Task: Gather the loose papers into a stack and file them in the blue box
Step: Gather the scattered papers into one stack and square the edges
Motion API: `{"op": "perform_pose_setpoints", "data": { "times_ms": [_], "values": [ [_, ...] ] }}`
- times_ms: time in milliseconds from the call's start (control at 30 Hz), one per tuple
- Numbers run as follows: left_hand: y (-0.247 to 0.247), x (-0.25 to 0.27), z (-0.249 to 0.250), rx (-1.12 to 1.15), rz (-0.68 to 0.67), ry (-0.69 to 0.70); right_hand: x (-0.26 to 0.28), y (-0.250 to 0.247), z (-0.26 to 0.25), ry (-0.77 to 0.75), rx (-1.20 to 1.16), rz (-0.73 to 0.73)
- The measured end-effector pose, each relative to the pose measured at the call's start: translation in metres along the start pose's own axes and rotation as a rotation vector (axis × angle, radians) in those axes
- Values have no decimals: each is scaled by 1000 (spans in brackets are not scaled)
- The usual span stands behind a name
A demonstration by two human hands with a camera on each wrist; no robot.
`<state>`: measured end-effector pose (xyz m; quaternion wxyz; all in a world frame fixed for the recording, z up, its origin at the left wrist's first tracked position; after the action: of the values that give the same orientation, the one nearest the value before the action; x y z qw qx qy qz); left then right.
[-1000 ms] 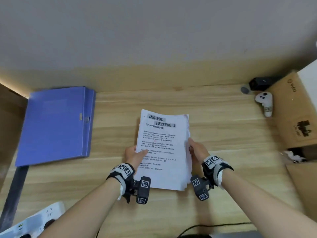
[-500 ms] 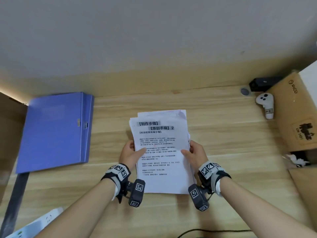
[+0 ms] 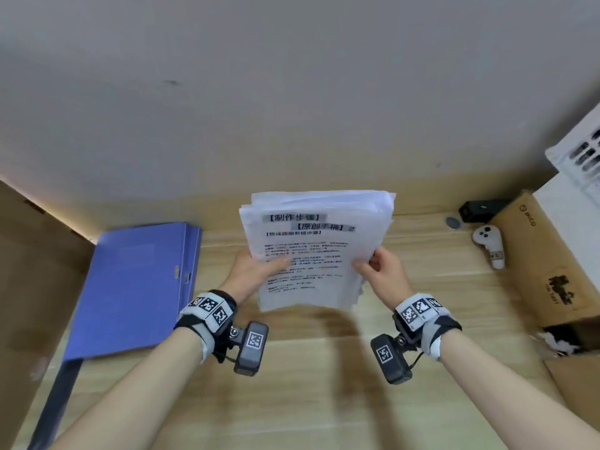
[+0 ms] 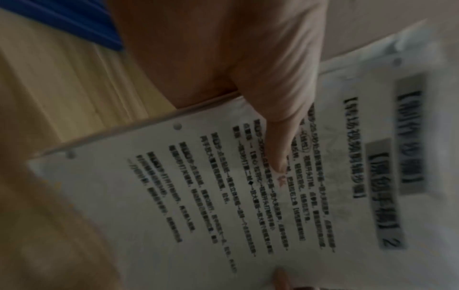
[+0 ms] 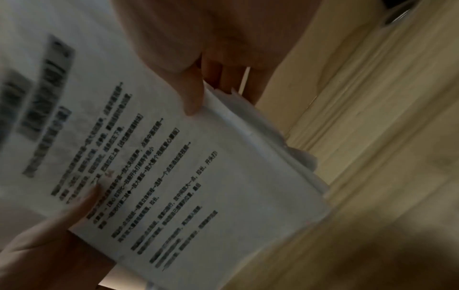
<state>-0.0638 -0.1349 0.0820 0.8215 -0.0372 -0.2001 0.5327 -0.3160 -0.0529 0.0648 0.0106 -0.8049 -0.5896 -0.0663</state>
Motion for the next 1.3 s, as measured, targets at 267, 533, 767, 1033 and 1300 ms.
{"op": "perform_pose_setpoints", "data": {
  "times_ms": [267,533,767,1033,1300],
  "values": [
    [20,28,-35,-85,-113,56,33,10,26,137,-55,-133],
    [40,45,-32,0,-43,107,41,7,25,126,-190,-11],
    [50,54,-52,-6,-18,40,53,-8,53,221,-181,25],
    [77,43,-72,-35,-12,-128,47,-33,73,280,-173,100],
    [140,23,-143,-144,-74,-447,42,-77,146,509,-59,145]
  ]
}}
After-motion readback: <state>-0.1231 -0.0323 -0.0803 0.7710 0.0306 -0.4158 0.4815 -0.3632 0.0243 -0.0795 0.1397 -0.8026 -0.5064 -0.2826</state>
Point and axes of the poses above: each hand's wrist, its own x-axis away from the middle knuckle, its own y-axis out of the palm, z = x × y, the point moved 7 cm from there along -x, towards the middle knuckle, and after that the axes turned 15 degrees about -x, right-handed, at the moved point
